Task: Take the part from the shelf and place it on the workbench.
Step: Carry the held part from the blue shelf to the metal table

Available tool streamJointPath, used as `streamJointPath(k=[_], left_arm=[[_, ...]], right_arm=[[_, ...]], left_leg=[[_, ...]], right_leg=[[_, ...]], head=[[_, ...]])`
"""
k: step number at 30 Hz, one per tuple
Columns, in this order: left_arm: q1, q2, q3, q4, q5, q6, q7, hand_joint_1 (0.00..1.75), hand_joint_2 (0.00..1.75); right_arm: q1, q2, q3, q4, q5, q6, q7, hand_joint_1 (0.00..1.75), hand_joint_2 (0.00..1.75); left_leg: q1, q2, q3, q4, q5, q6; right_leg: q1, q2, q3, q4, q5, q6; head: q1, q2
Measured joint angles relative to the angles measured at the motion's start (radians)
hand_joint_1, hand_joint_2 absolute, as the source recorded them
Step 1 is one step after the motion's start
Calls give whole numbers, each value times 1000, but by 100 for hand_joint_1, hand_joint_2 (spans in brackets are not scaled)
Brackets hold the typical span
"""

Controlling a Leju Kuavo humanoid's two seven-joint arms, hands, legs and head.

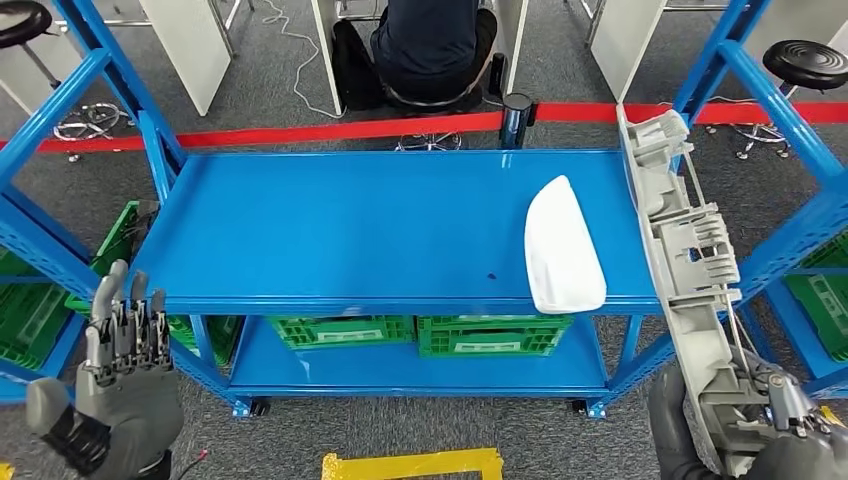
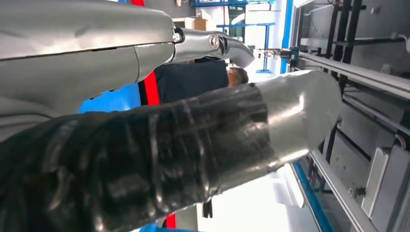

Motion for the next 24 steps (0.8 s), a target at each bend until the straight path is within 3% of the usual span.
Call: streamJointPath(k=[1, 3, 5, 7, 8, 10, 12, 14, 15, 17, 19, 20, 21, 22, 24], left_arm=[[0, 2, -1, 0, 1, 0, 0, 0, 0], [-2, 3, -2, 0, 4, -2, -1, 0, 0], [-2, 5, -4, 0, 6, -3, -1, 0, 0], [-2, 6, -5, 0, 7, -4, -1, 0, 0], [-2, 7, -6, 0, 7, -4, -1, 0, 0], [-5, 7, -7, -1, 7, -5, -1, 0, 0], [-9, 8, -8, -2, 7, -6, -1, 0, 0], [-10, 8, -8, -3, 8, -7, -1, 0, 0], [-11, 9, -9, -3, 8, -8, -1, 0, 0], [-13, 9, -10, -3, 9, -12, -2, 0, 0], [-14, 9, -10, -3, 9, -14, -2, 0, 0], [-14, 9, -10, -3, 10, -15, -2, 0, 0], [-14, 9, -11, -3, 10, -16, -2, 0, 0], [-14, 9, -11, -3, 10, -16, -3, 0, 0], [-14, 9, -11, -3, 10, -16, -3, 0, 0]], right_arm=[[0, 0, 0, 0, -1, 0, 0, 175, 175], [1, 0, -1, 0, -5, 0, 0, 175, 175], [2, 0, -1, 2, -8, 0, 0, 175, 175], [2, 0, -1, 3, -10, 0, 0, 175, 175], [2, 0, -1, 4, -10, 0, -1, 175, 175], [2, 0, -1, 4, -11, 0, -1, 175, 175], [2, 0, -1, 4, -11, 0, -1, 175, 175], [2, -2, -1, 4, -12, 0, -2, 175, 175], [3, -3, -1, 5, -13, 0, -2, 175, 175], [3, -6, -1, 5, -14, 0, -2, 175, 175], [3, -8, -1, 5, -16, -1, -3, 175, 175], [3, -8, -1, 5, -17, -1, -3, 175, 175], [3, -9, -1, 5, -18, -1, -3, 175, 175], [3, -10, -1, 6, -18, -1, -3, 175, 175], [2, -11, -1, 6, -19, -1, -3, 175, 175]], left_leg=[[0, 15, -15, 33, -32, -2], [0, 42, -54, 154, -124, -4], [0, 47, -70, 257, -172, -4], [-3, 48, -23, 238, -145, 5], [-6, 49, 26, 181, -123, 13], [-15, 57, 132, 40, -114, 31], [-24, 63, 174, -37, -126, 41], [-25, 62, 166, -51, -112, 49], [-23, 62, 162, -57, -101, 54], [-17, 63, 152, -66, -76, 63], [-16, 61, 130, -63, -56, 66], [-16, 60, 116, -59, -46, 65], [-15, 59, 97, -53, -36, 62], [-13, 58, 78, -45, -28, 59], [-10, 55, 44, -27, -15, 50]], right_leg=[[0, -6, -7, -2, 8, -9], [5, -15, -20, -1, 23, -20], [12, -23, -42, 1, 38, -24], [19, -29, -64, 3, 53, -25], [22, -30, -73, 4, 60, -25], [28, -33, -87, 5, 75, -21], [27, -37, -96, 4, 91, -12], [23, -38, -100, 3, 103, 0], [22, -35, -107, 11, 92, 6], [20, -26, -132, 77, 21, 17], [15, -22, -158, 196, -70, 26], [12, -22, -160, 244, -89, 30], [9, -22, -151, 265, -86, 34], [6, -22, -127, 252, -66, 38], [-1, -20, -44, 141, -28, 43]], head=[[-7, 0], [-25, 0], [-38, 0], [-48, 0], [-51, 0], [-55, 0], [-53, 0], [-55, 0], [-57, 0], [-49, 0], [-38, 0], [-34, 0], [-32, 0], [-30, 0], [-25, 0]])
